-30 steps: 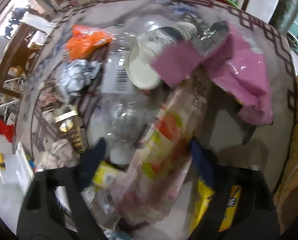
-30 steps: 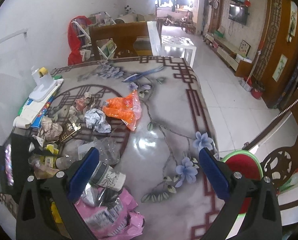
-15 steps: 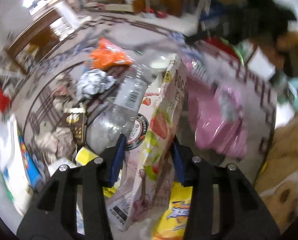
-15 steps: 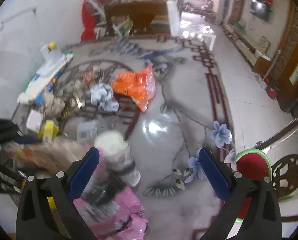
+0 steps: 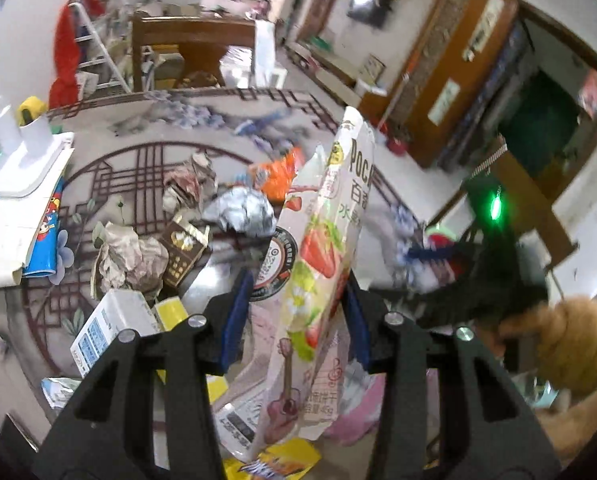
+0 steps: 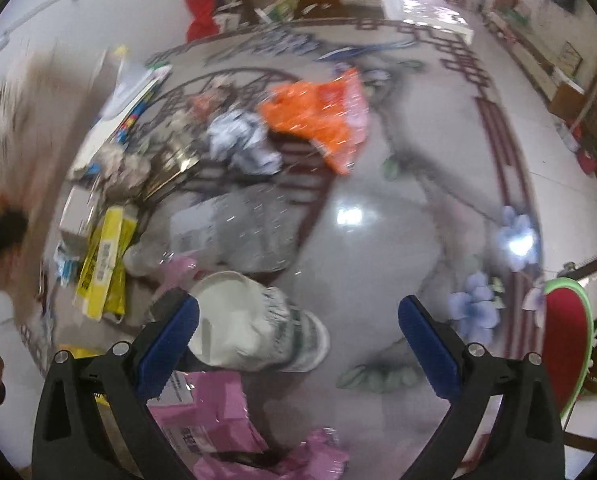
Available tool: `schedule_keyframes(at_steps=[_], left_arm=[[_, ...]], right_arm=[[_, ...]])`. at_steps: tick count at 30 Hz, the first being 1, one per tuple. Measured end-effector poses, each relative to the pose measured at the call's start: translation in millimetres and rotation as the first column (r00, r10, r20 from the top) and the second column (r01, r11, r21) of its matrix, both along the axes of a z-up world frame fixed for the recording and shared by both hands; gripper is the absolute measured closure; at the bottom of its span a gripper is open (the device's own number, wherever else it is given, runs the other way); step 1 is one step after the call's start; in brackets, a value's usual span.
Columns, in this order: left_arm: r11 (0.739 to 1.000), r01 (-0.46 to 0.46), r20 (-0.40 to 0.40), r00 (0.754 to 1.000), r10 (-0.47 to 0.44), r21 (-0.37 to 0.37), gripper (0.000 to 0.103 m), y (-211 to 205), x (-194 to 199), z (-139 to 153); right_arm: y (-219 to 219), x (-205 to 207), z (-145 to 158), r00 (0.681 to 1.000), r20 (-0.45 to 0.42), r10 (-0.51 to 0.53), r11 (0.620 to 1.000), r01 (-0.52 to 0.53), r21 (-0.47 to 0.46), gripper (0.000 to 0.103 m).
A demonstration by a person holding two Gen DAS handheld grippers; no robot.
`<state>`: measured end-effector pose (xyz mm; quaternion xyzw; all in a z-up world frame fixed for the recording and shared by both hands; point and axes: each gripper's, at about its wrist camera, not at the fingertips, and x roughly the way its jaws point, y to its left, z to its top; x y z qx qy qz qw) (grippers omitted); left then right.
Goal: Collect trash
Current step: 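Grasp the strawberry snack bag with the left gripper while the right grasps the white paper cup, then carry both items to the red bucket and release them inside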
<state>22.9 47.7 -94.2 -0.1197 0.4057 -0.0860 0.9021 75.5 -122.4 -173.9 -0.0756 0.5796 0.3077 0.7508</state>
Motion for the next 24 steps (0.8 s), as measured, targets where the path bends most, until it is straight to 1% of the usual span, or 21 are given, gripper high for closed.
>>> schedule_keyframes(at_steps=[5, 7, 10, 12, 14, 17, 19, 20, 21, 24], left_arm=[[0.999, -0.044, 0.015, 0.999, 0.045, -0.031, 0.06, 3, 12, 9], [0.998, -0.05, 0.015, 0.999, 0.051, -0.037, 0.06, 4, 13, 10], [0.998, -0.054, 0.007, 0.999, 0.054, -0.044, 0.06, 5, 14, 9], [0.997, -0.057, 0.003, 0.998, 0.057, -0.051, 0.06, 4, 13, 8], [0.997, -0.058, -0.001, 0.998, 0.058, -0.056, 0.06, 3, 13, 7], [0.997, -0.051, 0.002, 0.999, 0.051, -0.06, 0.059, 0, 12, 8], [0.997, -0.044, 0.002, 0.999, 0.044, -0.06, 0.059, -1, 12, 8], [0.997, -0.043, 0.002, 0.999, 0.043, -0.06, 0.059, -2, 13, 8], [0.997, -0.043, 0.002, 0.999, 0.043, -0.061, 0.059, -2, 13, 8], [0.997, -0.046, 0.004, 0.999, 0.046, -0.065, 0.059, -3, 14, 9]], right_arm=[[18, -10, -20, 0.998, -0.048, 0.048, 0.999, -0.049, -0.007, 0.007], [23, -11, -27, 0.997, -0.061, 0.054, 0.998, -0.056, -0.031, 0.007], [23, -14, -29, 0.993, -0.098, 0.063, 0.998, -0.063, -0.004, 0.007], [23, -14, -35, 0.991, -0.12, 0.066, 0.998, -0.068, -0.014, 0.007], [22, -12, -41, 0.989, -0.142, 0.049, 0.998, -0.052, -0.02, 0.007], [16, -7, -51, 0.979, -0.203, 0.011, 1.0, -0.01, 0.007, 0.007], [14, -6, -54, 0.976, -0.216, 0.004, 1.0, 0.001, 0.021, 0.007], [14, -6, -52, 0.977, -0.213, 0.005, 1.0, 0.002, 0.031, 0.011], [14, -7, -51, 0.978, -0.209, 0.007, 0.999, 0.002, 0.041, 0.023], [10, -6, -41, 0.98, -0.197, 0.009, 0.996, 0.009, 0.088, 0.023]])
